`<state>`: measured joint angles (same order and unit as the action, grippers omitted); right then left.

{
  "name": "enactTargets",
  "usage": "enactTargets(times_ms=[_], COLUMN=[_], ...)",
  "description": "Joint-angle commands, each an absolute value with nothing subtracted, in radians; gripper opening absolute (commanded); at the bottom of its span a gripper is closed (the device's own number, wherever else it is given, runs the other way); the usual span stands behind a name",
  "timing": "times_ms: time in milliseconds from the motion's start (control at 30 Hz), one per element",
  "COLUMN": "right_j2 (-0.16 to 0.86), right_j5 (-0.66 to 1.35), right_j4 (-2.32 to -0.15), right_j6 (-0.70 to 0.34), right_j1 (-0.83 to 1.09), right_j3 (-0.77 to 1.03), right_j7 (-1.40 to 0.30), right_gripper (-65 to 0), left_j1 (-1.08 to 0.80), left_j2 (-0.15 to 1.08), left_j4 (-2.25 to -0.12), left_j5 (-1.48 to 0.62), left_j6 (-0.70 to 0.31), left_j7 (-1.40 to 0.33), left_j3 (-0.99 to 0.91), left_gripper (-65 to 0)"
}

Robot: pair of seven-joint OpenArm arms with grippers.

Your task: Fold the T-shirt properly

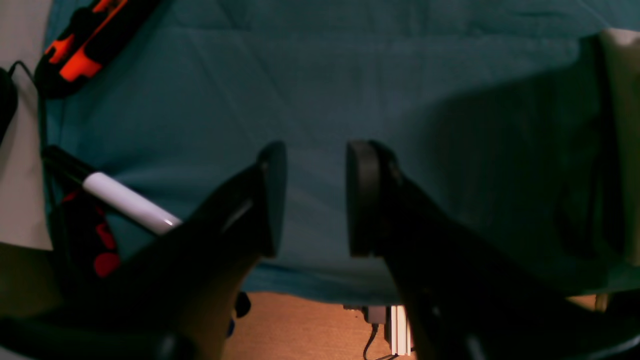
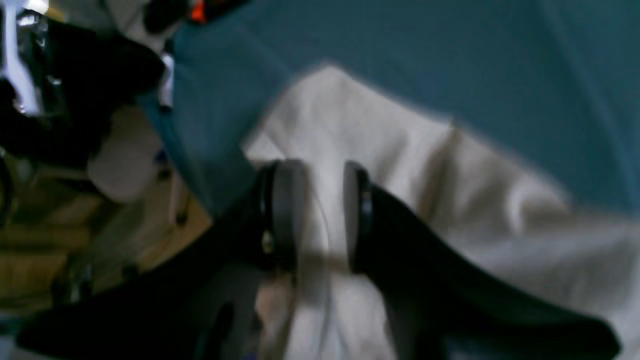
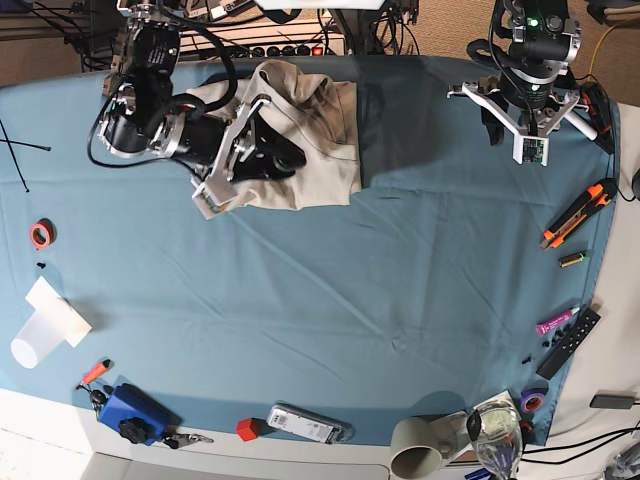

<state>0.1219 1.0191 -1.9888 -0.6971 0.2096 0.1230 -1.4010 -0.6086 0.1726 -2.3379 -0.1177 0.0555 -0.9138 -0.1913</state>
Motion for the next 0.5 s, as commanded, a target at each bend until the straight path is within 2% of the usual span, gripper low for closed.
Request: enactTargets(times_ms=[0,133,333,467], right_j2=[0.125,0.125,0.125,0.125], right_j5=[1.016,0.855,0.797,0.717], right_j4=[-1.994,-1.891,-1.638,-1.553], right_j6=[-0.698,-0.698,-0.698,-0.698], right_j1=[0.186,0.129,0.048,0.036], right_j3=[0.118,0.059,-0.025,-0.039], right_j7=[-1.336,-1.266,-1.226,-1.227], right_gripper=[-49.5,-49.5,-49.5,-49.5], left_j1=[-0.612,-0.612,-0.612,-0.612], left_j2=[0.178,0.178,0.178,0.178], left_j4=[-2.356,-2.356,-2.356,-2.356], left_j5=[-0.116,-0.117,-0.116,-0.116], left_j6=[0.059,0.059,0.059,0.059], left_j7=[-0.890,-0.889,-0.889,-0.889], left_j3=[-0.194,-0.194,-0.194,-0.194], left_gripper=[-46.1,-46.1,-46.1,-46.1])
